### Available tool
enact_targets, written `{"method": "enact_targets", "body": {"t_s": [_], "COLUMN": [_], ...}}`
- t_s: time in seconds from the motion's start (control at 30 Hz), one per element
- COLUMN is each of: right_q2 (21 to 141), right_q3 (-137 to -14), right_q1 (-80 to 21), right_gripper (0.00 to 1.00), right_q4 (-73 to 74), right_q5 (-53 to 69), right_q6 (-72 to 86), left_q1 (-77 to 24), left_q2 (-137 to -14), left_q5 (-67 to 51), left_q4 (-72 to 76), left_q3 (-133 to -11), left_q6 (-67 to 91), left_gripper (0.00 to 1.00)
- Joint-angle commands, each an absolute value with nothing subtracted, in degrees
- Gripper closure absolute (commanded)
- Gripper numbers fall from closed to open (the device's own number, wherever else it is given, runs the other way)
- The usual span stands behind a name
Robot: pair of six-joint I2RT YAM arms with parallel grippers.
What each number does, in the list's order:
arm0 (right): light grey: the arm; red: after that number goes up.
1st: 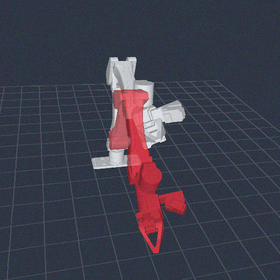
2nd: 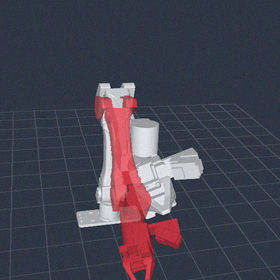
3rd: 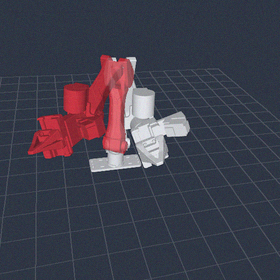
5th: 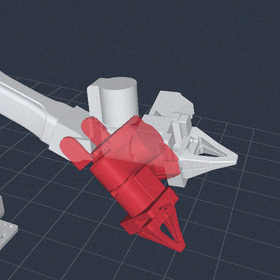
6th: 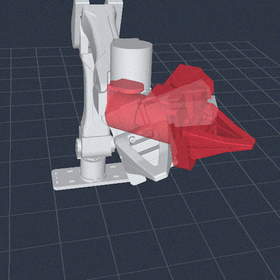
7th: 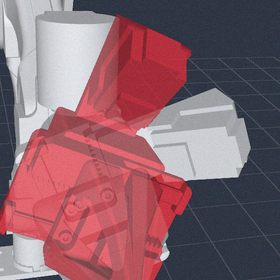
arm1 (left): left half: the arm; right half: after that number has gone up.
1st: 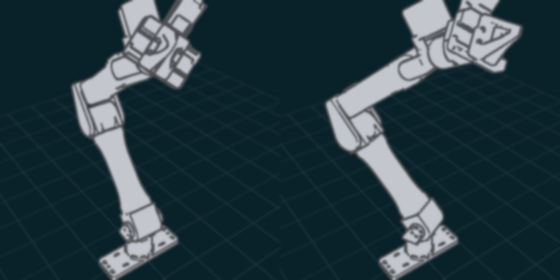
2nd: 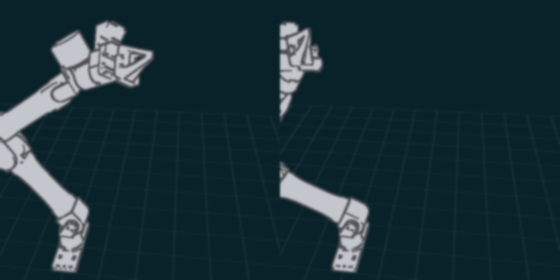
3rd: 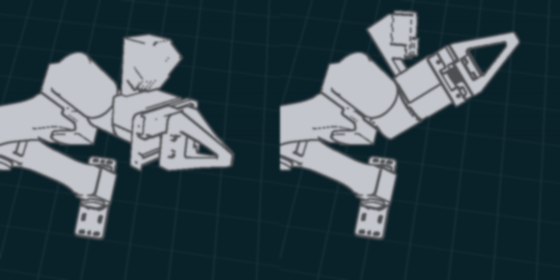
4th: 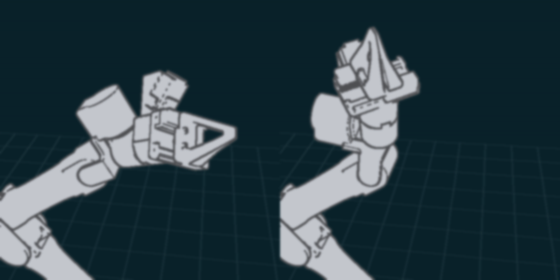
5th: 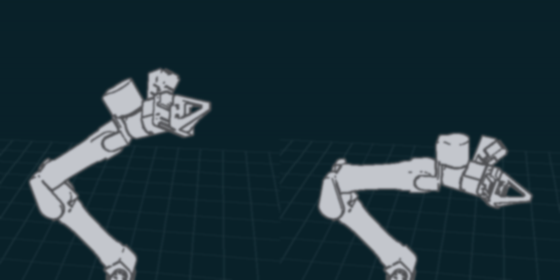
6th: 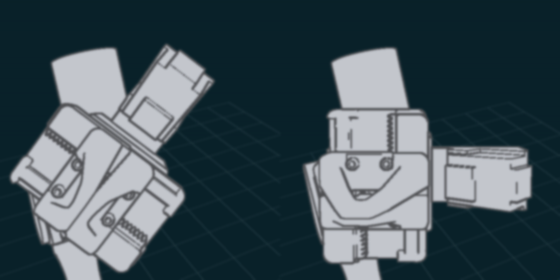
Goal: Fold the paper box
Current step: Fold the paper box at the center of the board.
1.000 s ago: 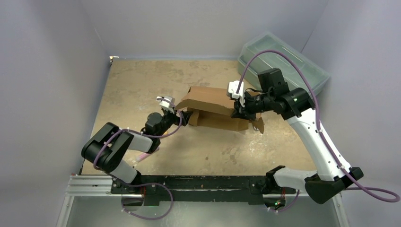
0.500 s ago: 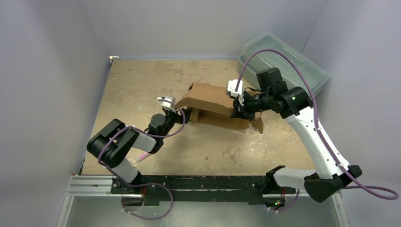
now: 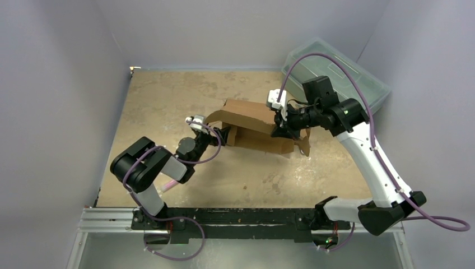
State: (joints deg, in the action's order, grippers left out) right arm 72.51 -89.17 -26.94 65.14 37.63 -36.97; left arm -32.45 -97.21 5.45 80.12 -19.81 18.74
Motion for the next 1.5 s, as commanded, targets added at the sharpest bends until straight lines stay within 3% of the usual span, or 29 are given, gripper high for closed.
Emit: {"method": "enact_targets", "body": {"t_s": [0.0, 0.57, 0.8, 1.47], "right_q2": [72.89, 76.64, 74.63, 76.09], "right_q3": [-91.67, -93.16, -86.75, -88.88], "right_q1": [-27.24, -27.21, -27.21, -27.24], "right_gripper": [1.0, 1.0, 1.0, 1.0], "right_q4": [64.93, 64.82, 64.3, 63.85], "right_q5": [42.9, 47.03, 48.34, 49.02], "right_q6": [-34.89, -31.53, -32.51, -31.38], "left_q1": [-32.78, -34.53, -34.95, -35.34], "left_q2": [-99.72, -105.64, -107.16, -110.19], "left_q5": [7.72, 12.95, 13.87, 7.2], "left_q4": [87.94, 101.81, 101.91, 101.87], "left_q3": [-19.57, -17.86, -18.63, -26.12], "left_q6": [17.78, 14.68, 15.02, 9.84], "left_gripper": [0.13, 0.15, 0.18, 0.15]}}
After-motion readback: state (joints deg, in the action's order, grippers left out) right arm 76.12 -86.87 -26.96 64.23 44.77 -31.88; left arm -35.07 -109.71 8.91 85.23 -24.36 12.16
